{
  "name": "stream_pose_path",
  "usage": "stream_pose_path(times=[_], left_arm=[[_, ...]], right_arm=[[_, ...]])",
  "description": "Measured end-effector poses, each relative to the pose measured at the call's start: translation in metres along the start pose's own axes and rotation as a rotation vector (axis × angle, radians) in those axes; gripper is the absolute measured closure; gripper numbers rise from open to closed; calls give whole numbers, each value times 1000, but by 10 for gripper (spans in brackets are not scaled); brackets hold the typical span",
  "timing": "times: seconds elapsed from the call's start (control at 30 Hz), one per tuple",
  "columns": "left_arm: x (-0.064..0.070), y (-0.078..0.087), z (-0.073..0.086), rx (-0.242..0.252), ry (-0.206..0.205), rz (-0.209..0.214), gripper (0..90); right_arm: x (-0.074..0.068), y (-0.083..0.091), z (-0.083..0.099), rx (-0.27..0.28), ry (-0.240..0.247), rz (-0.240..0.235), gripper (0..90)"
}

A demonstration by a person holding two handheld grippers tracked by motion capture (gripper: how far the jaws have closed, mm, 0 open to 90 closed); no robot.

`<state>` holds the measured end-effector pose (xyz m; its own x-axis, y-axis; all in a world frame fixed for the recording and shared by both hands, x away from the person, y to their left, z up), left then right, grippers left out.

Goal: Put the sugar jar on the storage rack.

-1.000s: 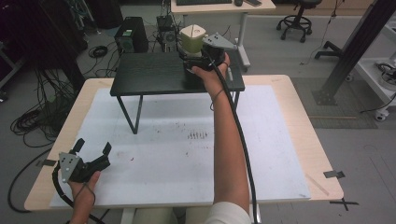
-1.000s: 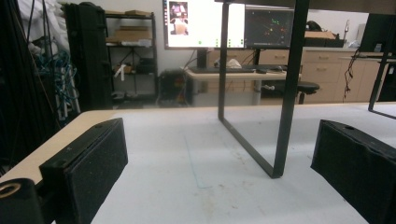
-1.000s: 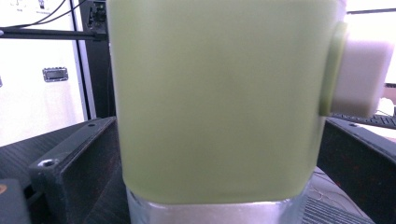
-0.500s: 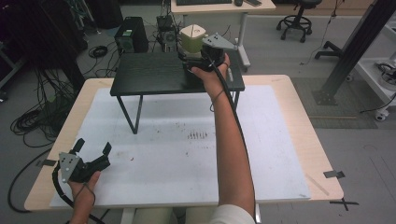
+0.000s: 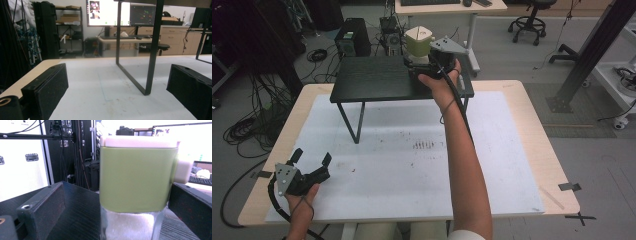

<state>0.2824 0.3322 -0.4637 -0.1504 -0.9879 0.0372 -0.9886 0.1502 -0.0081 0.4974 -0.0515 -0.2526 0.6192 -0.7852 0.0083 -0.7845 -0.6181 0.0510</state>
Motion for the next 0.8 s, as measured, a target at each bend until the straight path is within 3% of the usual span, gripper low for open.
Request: stream_pose_path(times=[0.23,0.8], left_arm=[[0,0,0,0,0,2,37],[0,0,0,-2,-2,3,37]], right_arm=[[3,12,2,5,-20,12,16],[-8,45,-3,35,0,-4,26]])
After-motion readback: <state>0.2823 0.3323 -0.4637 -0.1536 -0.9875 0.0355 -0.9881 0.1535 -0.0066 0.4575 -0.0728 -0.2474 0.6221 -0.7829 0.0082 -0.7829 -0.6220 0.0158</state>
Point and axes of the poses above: each handheld gripper's, and its own axes: y roughly backward along the jaws, z roughly out of its underside, x roughly to its right, the point moved 2 cm from there along -y, roughly forward along the jaws, and after that the axes turned 1 degree about y, right-handed, at the moved point
